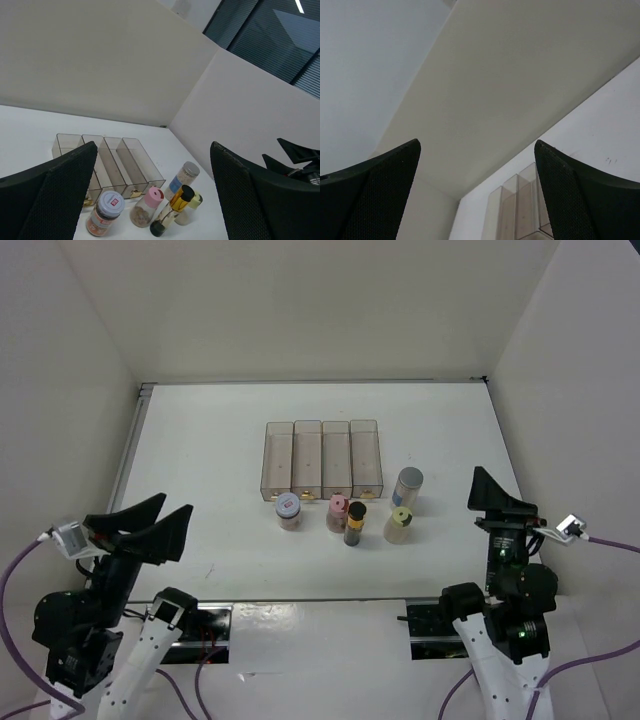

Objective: Organize the condiment bottles

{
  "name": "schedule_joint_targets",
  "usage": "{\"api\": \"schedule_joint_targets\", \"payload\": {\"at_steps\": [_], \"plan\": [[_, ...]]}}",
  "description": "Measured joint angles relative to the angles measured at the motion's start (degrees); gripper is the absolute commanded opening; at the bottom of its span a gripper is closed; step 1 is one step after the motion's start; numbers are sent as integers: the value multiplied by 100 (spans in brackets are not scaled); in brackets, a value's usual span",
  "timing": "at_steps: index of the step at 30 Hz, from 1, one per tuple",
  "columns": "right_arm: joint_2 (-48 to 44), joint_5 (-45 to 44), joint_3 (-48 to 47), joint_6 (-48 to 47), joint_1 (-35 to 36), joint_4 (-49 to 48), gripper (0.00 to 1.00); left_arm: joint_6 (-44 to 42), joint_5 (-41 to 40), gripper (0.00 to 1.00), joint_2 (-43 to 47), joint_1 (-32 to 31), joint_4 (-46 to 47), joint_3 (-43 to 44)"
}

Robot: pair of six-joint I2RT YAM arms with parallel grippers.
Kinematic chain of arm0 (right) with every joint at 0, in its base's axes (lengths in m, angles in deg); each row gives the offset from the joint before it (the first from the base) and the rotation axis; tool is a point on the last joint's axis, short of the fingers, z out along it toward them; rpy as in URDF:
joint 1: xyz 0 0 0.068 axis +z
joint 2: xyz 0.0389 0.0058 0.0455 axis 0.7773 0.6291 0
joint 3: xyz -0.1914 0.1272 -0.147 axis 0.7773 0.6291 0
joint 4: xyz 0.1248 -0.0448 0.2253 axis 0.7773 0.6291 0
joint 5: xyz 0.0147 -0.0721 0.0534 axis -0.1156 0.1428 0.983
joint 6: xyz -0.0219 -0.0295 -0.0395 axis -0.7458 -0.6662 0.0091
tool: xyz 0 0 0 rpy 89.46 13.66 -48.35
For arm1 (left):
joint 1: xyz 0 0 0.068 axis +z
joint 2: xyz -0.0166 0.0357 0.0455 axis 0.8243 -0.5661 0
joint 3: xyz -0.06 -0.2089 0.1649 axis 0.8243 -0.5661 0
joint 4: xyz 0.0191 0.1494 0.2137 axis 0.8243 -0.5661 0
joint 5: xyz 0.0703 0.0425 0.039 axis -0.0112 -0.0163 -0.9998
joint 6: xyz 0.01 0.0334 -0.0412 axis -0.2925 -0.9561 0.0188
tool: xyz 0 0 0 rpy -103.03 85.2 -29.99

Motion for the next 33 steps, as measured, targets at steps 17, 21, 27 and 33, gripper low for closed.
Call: {"api": "schedule_joint_targets", "payload": {"at_steps": [17,21,27,33], "plan": [[2111,715,-1397,-1132,7,-227,98,-1010,317,99,-4164,-42,-1202,2277],[3512,1110,-2612,-1631,11,13,98,-1187,291,99,-5569,-44,-1700,2736],[4666,1572,-3434,-2275,15,540,98,-1364,293,99,-6269,-44,-2315,2647],[6074,2004,-4234,-2811,20,1226,98,-1528,179,99,-6734,-339,-2343,2649]]}}
